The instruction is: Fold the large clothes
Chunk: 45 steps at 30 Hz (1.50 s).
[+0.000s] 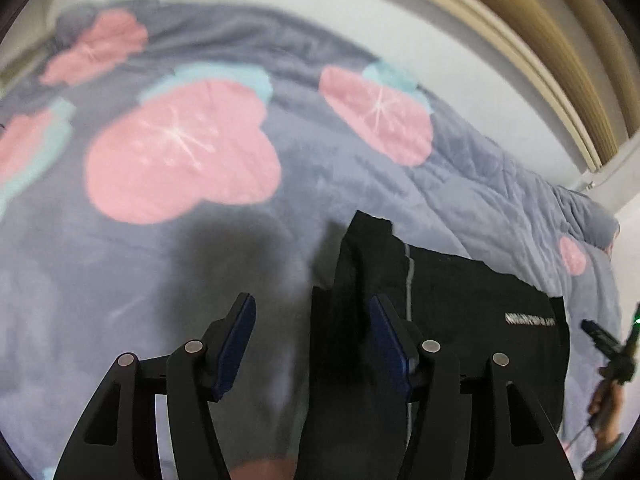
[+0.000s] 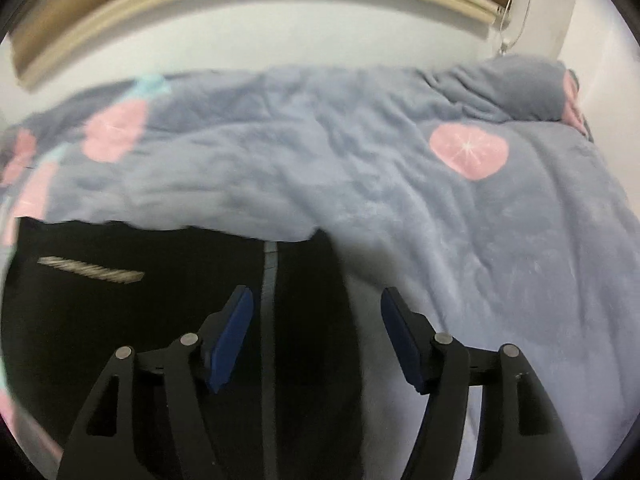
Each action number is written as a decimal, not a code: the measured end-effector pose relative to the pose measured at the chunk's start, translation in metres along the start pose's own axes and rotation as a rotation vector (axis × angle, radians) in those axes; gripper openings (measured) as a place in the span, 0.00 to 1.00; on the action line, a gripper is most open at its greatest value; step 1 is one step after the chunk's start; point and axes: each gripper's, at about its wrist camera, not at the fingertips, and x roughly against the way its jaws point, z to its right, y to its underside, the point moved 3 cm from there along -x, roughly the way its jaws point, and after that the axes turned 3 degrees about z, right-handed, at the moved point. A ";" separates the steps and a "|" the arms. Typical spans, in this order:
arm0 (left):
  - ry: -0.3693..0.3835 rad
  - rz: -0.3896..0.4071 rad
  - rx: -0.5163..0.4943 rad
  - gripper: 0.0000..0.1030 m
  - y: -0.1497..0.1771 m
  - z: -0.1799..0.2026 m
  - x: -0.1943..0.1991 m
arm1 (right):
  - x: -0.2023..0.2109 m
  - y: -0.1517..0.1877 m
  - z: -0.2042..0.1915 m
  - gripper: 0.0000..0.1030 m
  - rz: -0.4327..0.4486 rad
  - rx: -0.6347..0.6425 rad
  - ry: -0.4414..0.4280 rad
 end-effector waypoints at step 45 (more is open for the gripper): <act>0.025 -0.256 -0.252 0.60 0.088 0.201 -0.101 | -0.121 0.025 -0.116 0.79 -0.255 0.028 -0.147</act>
